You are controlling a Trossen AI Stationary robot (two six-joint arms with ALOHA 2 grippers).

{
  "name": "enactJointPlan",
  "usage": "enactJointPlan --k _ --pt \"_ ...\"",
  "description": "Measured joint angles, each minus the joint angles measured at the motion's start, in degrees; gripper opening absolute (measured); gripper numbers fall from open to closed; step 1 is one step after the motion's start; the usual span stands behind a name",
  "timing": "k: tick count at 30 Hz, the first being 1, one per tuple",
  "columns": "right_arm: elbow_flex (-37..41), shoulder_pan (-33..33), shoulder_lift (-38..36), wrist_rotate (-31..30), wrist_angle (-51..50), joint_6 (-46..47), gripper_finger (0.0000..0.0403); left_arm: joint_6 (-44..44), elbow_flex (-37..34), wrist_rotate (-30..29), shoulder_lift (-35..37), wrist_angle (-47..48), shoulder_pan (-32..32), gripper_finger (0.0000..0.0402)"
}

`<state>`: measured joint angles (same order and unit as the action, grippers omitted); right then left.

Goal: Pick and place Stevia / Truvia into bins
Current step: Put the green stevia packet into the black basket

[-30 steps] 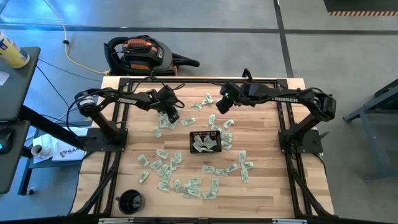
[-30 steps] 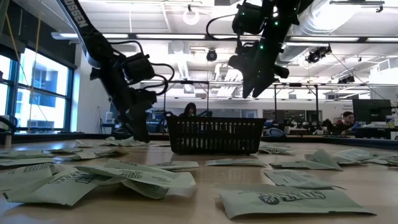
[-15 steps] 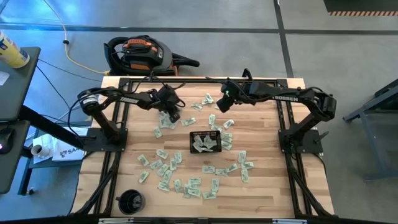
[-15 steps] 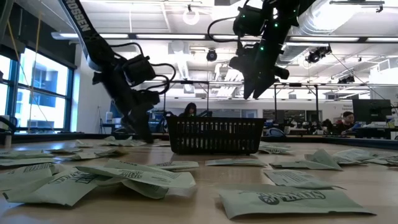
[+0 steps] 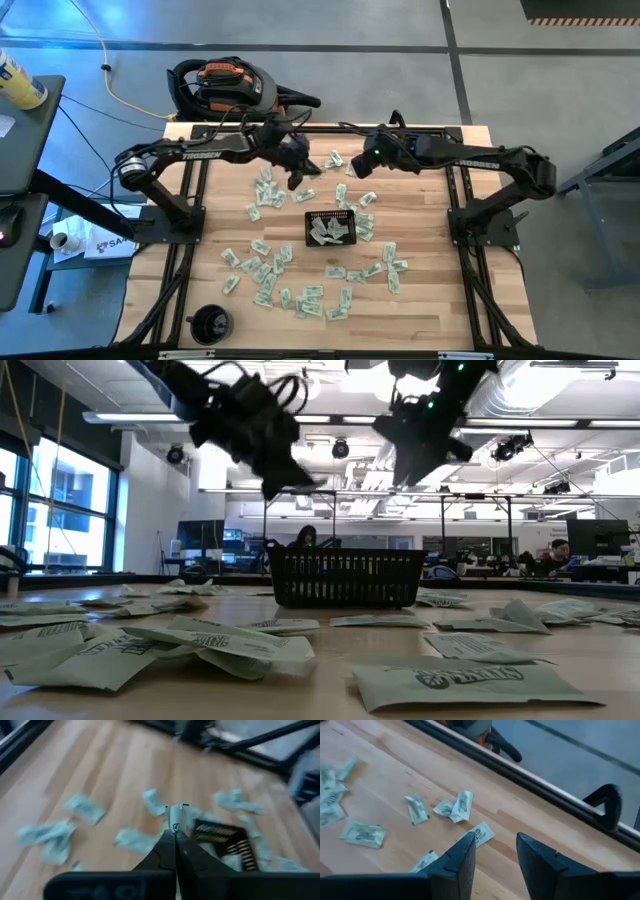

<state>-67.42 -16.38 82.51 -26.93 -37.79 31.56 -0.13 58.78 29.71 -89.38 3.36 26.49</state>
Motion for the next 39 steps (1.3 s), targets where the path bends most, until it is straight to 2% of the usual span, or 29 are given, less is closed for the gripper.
enactJointPlan --k 5,10,16,20,26,31,34,39 --pt "0.00 3.60 -3.55 -4.21 -3.59 4.44 0.0133 -0.95 1.75 -2.85 -2.33 0.52 -6.91 0.0026" --pt "0.00 8.76 -6.26 -7.31 -8.03 12.02 0.0133 -1.12 1.77 -11.33 -6.17 2.91 -14.66 0.0044" --pt "0.00 15.29 -5.82 -10.12 -10.82 20.75 0.0133 -0.75 1.75 -18.68 -10.79 4.87 -21.44 0.0040" --pt "0.00 18.30 -5.25 -10.58 -10.89 24.22 0.0133 -0.52 1.80 -20.17 -11.08 3.88 -23.99 0.0072" --pt "0.00 19.95 -5.21 -11.25 -11.45 26.51 0.0133 3.34 4.45 -22.97 -10.47 9.27 -24.66 0.0164" --pt "0.00 19.18 -5.21 -11.77 -11.84 26.42 0.0133 -0.67 11.60 -28.24 -10.49 25.15 -23.65 0.0231" --pt "0.00 18.23 -5.19 -11.75 -12.58 26.19 0.0133 -3.08 15.67 -31.55 -10.45 34.97 -22.22 0.0248" --pt "0.00 16.67 -5.17 -11.31 -13.97 24.38 0.0133 -6.28 16.70 -32.30 -9.46 37.58 -17.60 0.0242"
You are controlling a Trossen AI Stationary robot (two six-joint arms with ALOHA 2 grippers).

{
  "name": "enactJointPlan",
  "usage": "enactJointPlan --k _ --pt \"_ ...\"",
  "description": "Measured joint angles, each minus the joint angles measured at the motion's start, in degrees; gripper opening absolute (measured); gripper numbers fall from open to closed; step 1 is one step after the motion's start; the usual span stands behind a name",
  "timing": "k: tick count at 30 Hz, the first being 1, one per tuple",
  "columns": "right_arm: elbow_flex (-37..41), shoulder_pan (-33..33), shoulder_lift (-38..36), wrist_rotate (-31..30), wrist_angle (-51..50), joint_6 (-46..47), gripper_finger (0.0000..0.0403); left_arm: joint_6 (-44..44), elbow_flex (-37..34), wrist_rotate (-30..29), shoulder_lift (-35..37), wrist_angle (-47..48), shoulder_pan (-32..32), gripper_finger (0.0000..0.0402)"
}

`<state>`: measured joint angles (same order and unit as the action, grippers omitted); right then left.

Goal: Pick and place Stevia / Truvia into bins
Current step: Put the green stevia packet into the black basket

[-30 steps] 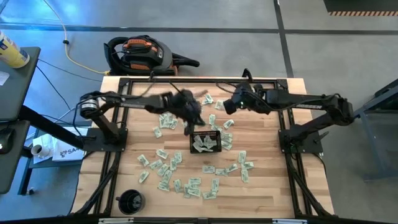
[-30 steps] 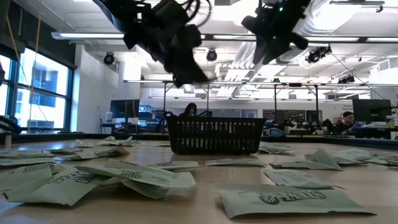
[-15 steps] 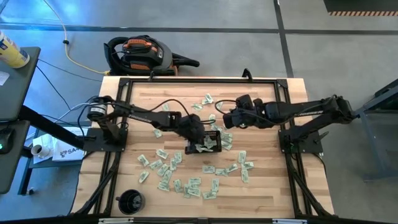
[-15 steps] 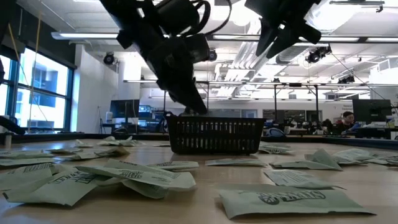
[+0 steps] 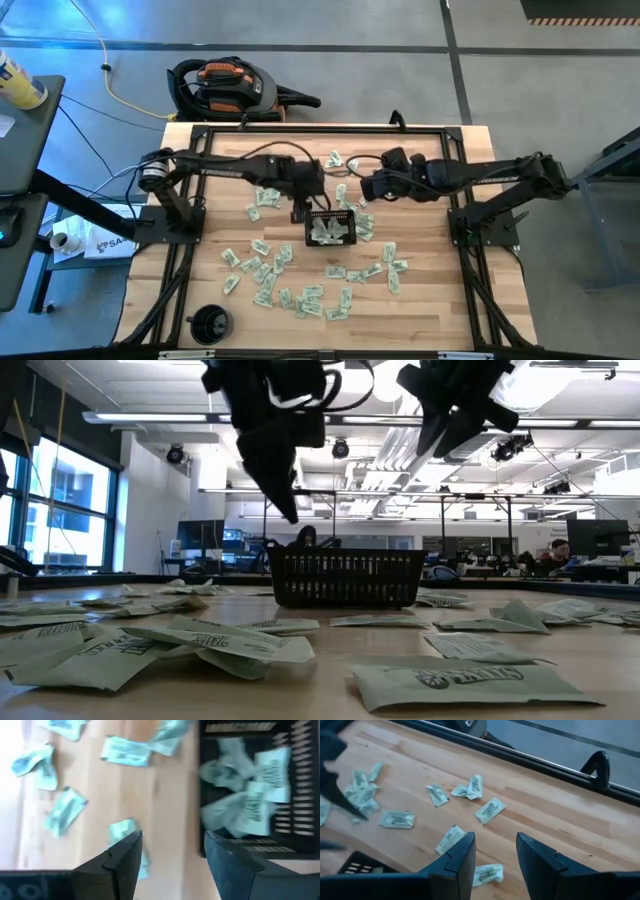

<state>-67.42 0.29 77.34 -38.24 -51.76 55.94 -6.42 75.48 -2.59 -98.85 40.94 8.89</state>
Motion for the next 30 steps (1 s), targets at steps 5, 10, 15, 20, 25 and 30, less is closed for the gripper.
enactJointPlan --k 5,10,15,20,25,30 --pt "0.00 -0.72 0.02 0.26 -1.19 -2.57 0.0133 -2.75 -0.11 7.15 -0.02 2.60 7.53 0.0219" --pt "0.00 -0.67 0.02 -1.65 -2.58 -3.50 0.0133 -4.04 -0.09 15.61 -1.41 0.08 13.17 0.0210" --pt "0.00 -0.71 0.02 -3.98 -2.67 -3.74 0.0133 -3.89 -0.11 16.37 -7.19 -2.07 13.87 0.0218" --pt "0.00 -0.72 0.02 -4.22 -3.01 -4.98 0.0133 -0.88 -0.32 13.79 -11.93 0.02 13.58 0.0220" --pt "0.00 -0.92 0.02 -6.19 -3.32 -5.05 0.0133 1.18 -0.22 12.93 -12.26 -0.37 13.66 0.0220" --pt "0.00 -3.01 0.02 -5.54 -3.41 -6.34 0.0133 4.93 -0.20 12.71 -12.38 1.16 13.64 0.0212"
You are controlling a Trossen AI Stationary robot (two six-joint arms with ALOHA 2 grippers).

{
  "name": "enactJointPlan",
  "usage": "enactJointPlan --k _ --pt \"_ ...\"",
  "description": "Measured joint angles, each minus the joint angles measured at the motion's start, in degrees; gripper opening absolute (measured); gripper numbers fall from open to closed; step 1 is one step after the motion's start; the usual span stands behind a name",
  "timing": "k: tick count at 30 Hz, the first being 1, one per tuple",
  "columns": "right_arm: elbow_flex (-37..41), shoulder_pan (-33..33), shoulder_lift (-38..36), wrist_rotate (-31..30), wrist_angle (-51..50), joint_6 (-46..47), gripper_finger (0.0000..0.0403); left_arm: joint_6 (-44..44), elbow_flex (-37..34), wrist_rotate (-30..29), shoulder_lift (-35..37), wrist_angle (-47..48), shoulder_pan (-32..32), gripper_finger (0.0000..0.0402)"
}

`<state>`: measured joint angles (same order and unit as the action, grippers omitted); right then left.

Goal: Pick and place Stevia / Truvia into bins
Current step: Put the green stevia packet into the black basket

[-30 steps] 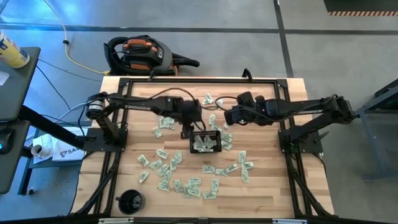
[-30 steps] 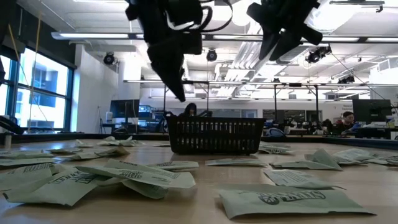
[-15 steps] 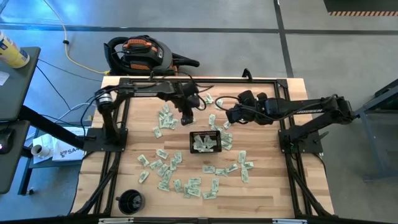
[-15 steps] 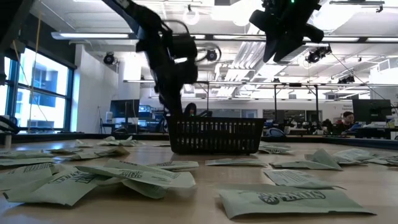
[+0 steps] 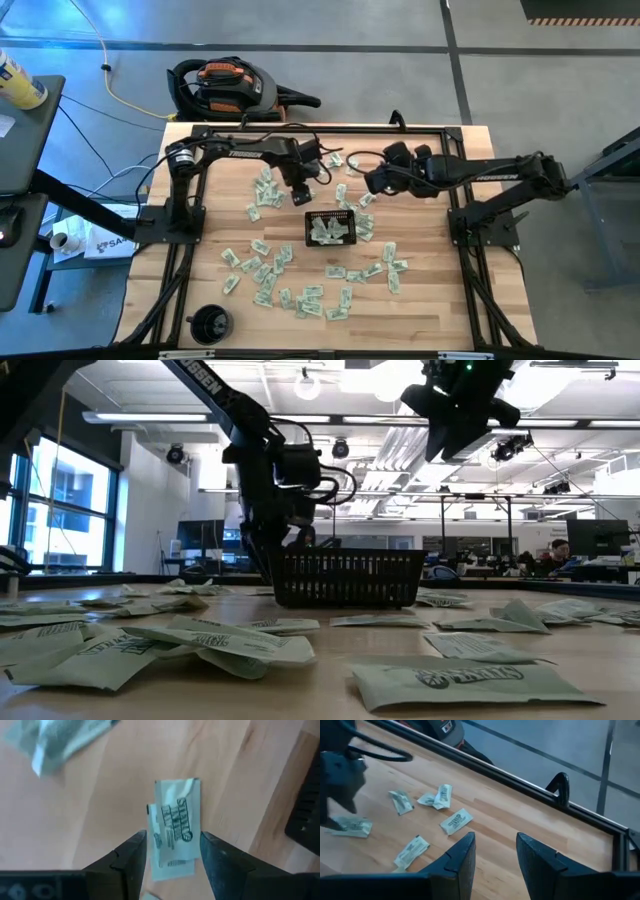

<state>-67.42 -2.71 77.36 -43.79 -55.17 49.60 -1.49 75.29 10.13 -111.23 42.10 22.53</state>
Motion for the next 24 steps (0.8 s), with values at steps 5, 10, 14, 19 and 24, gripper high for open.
enactJointPlan --k 5,10,14,19,24 --pt "0.00 -2.41 0.00 2.69 0.06 -2.11 0.0133 6.32 0.02 -0.39 -0.47 3.61 0.00 0.0184" --pt "0.00 -4.21 0.00 4.10 0.10 -2.24 0.0133 8.94 0.04 -0.86 -0.47 2.95 0.00 0.0166" --pt "0.00 -5.24 0.00 6.00 0.13 -2.16 0.0134 10.44 0.04 -1.55 -0.47 2.37 0.00 0.0162" --pt "0.00 -5.69 0.00 8.30 0.15 -2.14 0.0134 10.79 0.04 -0.98 -0.47 2.29 -0.03 0.0168" --pt "0.00 -5.67 0.00 9.96 0.16 -1.68 0.0134 10.98 0.04 -0.80 -0.47 1.99 -0.03 0.0170"
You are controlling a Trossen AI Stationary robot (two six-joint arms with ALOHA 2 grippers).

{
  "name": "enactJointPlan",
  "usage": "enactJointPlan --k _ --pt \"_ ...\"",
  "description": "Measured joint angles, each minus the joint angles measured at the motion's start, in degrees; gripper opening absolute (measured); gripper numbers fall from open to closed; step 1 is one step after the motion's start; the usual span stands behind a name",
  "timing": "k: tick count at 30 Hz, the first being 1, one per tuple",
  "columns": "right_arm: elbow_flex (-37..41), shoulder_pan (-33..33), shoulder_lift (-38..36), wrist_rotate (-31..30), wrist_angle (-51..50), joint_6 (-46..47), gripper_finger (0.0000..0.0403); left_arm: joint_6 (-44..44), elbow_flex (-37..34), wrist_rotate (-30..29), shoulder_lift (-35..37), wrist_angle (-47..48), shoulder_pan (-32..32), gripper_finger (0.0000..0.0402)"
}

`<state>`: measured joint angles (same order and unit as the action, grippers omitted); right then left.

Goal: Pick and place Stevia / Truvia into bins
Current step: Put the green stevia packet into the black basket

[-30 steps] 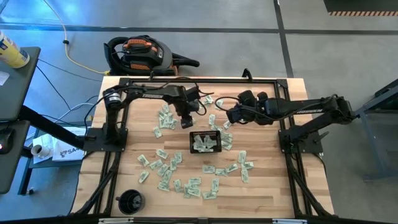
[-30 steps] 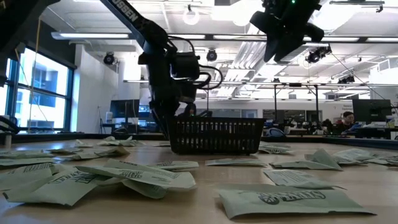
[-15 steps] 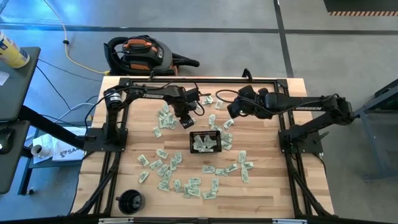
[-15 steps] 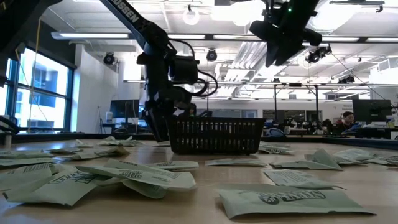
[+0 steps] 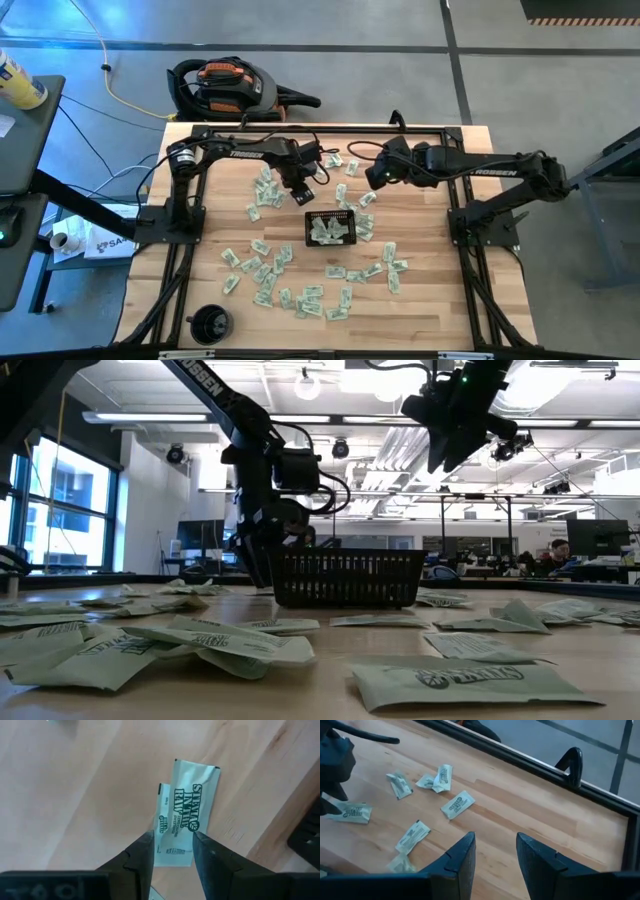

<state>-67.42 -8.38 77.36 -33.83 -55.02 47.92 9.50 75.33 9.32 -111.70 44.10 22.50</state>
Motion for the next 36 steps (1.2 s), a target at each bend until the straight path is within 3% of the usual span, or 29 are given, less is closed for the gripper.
enactJointPlan --k 23,36 --pt "0.00 0.15 0.00 2.55 0.72 2.83 0.0134 -2.12 0.07 0.04 -1.27 -0.11 0.00 0.0168" --pt "0.00 0.15 0.00 1.34 0.76 2.62 0.0134 -1.75 0.07 -2.40 -1.27 0.71 -0.02 0.0096"
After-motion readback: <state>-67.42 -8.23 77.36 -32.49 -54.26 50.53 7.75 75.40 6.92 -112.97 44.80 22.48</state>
